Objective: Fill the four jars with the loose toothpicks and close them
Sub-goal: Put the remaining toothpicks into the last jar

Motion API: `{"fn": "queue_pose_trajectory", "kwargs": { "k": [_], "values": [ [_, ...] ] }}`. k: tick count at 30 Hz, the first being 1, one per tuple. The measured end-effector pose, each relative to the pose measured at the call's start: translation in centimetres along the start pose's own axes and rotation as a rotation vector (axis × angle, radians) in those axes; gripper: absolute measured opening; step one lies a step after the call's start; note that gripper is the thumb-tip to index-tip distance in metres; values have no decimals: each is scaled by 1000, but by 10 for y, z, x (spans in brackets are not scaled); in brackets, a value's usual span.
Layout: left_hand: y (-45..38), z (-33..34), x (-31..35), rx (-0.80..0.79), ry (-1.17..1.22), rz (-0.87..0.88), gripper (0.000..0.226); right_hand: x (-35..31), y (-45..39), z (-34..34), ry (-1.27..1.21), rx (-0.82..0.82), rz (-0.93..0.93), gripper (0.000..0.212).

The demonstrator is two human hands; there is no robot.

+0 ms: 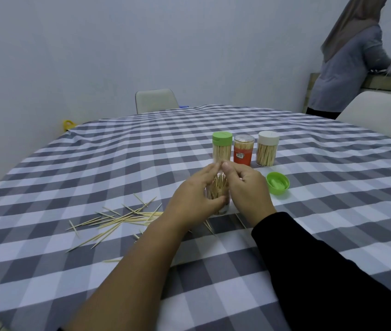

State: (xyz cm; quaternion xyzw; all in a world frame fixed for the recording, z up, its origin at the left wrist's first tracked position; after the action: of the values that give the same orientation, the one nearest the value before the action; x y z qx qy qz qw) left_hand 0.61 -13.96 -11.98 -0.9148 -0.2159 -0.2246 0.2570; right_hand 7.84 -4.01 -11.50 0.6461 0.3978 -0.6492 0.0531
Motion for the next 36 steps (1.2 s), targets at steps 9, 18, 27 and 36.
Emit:
{"fn": "queue_pose_trajectory", "kwargs": {
  "k": [9, 18, 27, 36],
  "values": [
    [-1, -1, -10, -2, 17, -101, 94, -3, 3, 6, 62, -77, -74, 18],
    [-1, 5, -11, -48, -19, -119, 71, -10, 6, 12, 345, -87, -289, 22],
    [2, 0, -13, -74, 60, -168, 100, -12, 3, 5, 299, -97, -71, 29],
    [26, -34, -38, -161, -5, -285, 98, -2, 9, -21, 659, -185, 377, 18]
  ]
}}
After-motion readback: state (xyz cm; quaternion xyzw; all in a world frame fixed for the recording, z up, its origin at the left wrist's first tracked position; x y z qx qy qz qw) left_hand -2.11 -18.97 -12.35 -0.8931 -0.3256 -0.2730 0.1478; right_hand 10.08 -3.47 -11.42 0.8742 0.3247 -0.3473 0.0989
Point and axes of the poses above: each hand's wrist, its own y-axis away from the middle knuckle, its own z-axis out of the palm, x = y × z, the point moved 6 cm from there along -y, towards the middle knuckle, and after that the axes turned 7 degrees about -y, right-handed, at the moved point
